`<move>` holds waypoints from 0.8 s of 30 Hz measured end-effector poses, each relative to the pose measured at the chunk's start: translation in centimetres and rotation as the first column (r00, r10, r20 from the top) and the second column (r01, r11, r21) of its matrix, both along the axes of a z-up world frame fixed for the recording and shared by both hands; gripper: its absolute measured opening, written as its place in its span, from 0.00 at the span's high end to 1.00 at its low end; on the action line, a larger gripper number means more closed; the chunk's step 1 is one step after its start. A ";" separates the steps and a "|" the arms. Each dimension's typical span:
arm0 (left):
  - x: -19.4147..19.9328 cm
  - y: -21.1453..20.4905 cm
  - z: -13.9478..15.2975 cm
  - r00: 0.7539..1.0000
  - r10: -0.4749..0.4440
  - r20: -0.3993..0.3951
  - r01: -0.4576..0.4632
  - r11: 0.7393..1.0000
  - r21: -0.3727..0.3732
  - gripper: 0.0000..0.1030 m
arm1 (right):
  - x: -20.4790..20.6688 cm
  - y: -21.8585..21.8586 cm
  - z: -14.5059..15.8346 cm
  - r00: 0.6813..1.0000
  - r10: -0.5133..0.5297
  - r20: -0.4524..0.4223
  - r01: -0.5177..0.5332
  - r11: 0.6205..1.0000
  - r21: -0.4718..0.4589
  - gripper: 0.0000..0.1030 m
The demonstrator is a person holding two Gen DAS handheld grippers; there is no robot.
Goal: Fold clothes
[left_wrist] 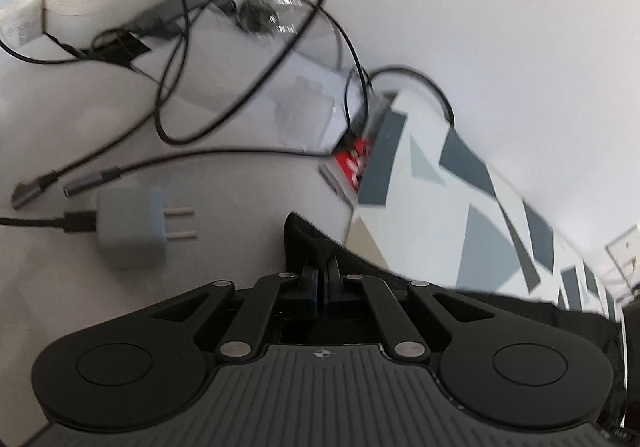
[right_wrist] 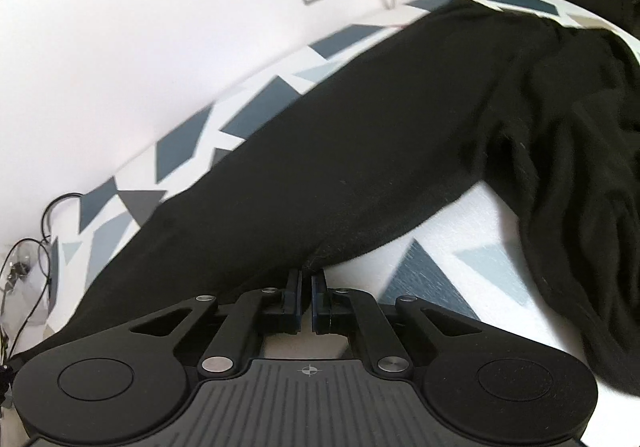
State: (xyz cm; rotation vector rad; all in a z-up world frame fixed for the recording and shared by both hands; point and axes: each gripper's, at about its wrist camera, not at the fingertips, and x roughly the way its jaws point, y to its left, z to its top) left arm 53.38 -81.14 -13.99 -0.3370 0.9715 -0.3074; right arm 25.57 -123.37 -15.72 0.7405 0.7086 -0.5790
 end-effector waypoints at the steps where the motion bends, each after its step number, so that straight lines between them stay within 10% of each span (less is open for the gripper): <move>1: -0.1 -0.1 0.0 1.000 -0.012 0.004 0.012 1.000 0.004 0.97 | -0.2 0.0 0.0 1.000 -0.004 -0.004 0.004 1.000 0.000 0.96; 10: -0.7 -0.1 1.6 0.998 -0.005 0.070 0.007 1.000 -0.017 0.97 | -1.0 0.4 1.5 0.999 0.033 -0.039 -0.034 0.999 -0.036 0.94; 14: -1.4 -0.1 0.6 0.998 -0.063 -0.010 0.062 0.998 -0.027 0.90 | -1.2 0.4 2.5 0.995 -0.078 -0.067 0.073 0.995 -0.071 0.46; 16: -1.6 0.3 -0.1 0.997 -0.070 -0.042 0.068 0.996 -0.065 0.73 | -1.0 0.5 3.5 0.996 -0.082 -0.028 0.079 0.990 -0.117 0.41; 24: 0.3 -0.1 -1.2 0.996 -0.033 -0.081 0.020 0.989 -0.150 0.68 | 4.8 -2.6 3.5 1.000 -0.028 -0.008 0.027 0.990 -0.137 0.33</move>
